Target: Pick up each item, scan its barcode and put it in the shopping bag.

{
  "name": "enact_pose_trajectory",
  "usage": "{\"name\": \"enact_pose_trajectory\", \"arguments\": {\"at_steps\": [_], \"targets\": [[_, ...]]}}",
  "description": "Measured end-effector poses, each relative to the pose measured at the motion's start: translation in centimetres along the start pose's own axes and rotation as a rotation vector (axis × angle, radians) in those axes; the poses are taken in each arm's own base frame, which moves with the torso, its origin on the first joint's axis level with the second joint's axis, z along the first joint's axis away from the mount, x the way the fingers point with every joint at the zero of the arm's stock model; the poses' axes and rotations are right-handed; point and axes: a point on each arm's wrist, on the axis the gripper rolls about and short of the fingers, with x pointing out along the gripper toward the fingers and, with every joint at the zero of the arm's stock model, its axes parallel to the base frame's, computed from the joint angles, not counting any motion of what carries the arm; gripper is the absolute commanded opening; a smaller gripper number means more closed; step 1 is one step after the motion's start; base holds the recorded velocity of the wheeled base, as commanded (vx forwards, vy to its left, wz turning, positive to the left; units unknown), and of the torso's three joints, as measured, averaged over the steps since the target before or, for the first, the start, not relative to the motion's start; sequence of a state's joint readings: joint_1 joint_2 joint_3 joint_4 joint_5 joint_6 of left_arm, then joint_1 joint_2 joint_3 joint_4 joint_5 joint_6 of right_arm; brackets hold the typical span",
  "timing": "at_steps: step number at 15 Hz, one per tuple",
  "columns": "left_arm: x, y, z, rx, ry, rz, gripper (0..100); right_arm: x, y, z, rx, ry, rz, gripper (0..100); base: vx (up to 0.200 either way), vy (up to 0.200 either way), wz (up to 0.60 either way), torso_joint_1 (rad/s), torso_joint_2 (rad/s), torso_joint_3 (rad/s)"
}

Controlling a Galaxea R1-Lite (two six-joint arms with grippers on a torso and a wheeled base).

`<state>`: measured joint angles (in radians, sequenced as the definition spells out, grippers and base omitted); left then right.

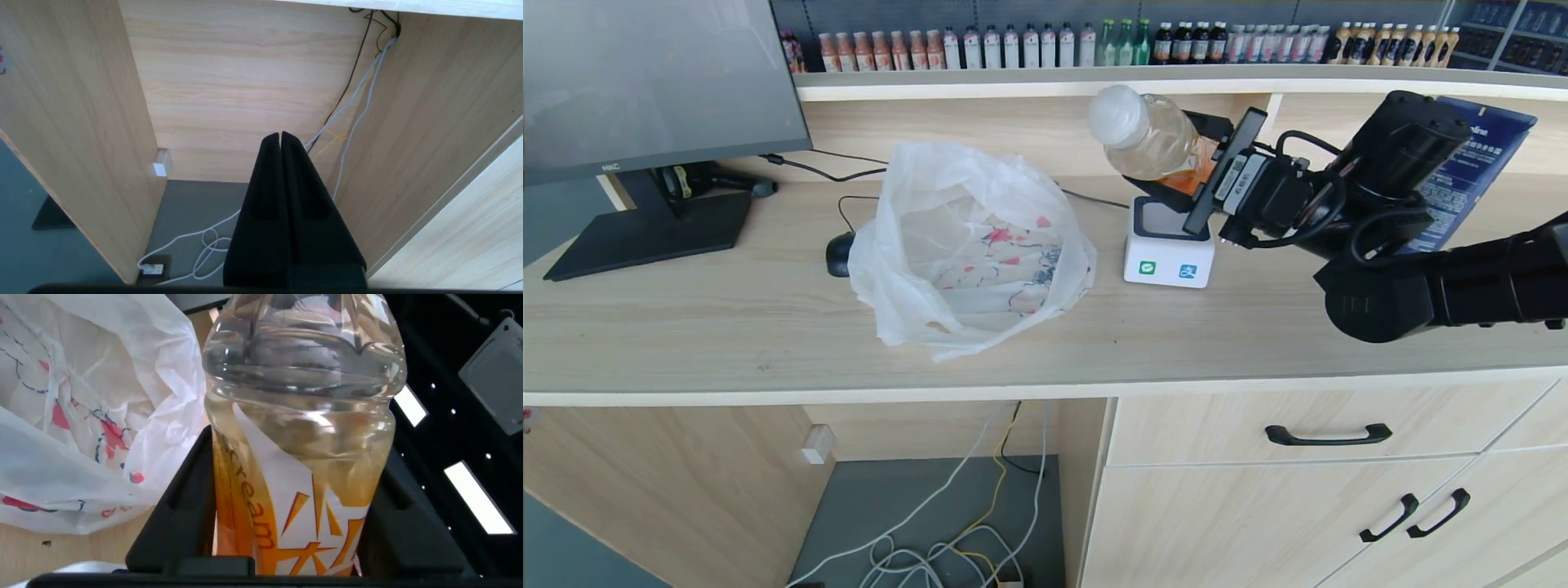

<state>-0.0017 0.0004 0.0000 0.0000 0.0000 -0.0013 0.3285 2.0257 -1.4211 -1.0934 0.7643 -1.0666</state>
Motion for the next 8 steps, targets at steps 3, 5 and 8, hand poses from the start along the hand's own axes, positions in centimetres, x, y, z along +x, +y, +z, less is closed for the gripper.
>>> {"name": "enact_pose_trajectory", "arguments": {"at_steps": [3,5,8], "targets": [[0.0,0.0,0.0,0.000,0.000,0.000,0,0.3,0.8,-0.1,0.017,-0.002,0.013,0,0.000,0.000,0.00,0.000,0.00,0.000],[0.0,0.0,0.0,0.000,0.000,0.000,0,0.5,1.3,-0.1,0.024,-0.005,0.019,0,0.000,0.000,0.00,0.000,0.00,0.000],[0.0,0.0,0.0,0.000,0.000,0.000,0,0.5,1.5,-0.3,0.025,-0.001,0.022,0,0.000,0.000,0.00,0.000,0.00,0.000]]}}
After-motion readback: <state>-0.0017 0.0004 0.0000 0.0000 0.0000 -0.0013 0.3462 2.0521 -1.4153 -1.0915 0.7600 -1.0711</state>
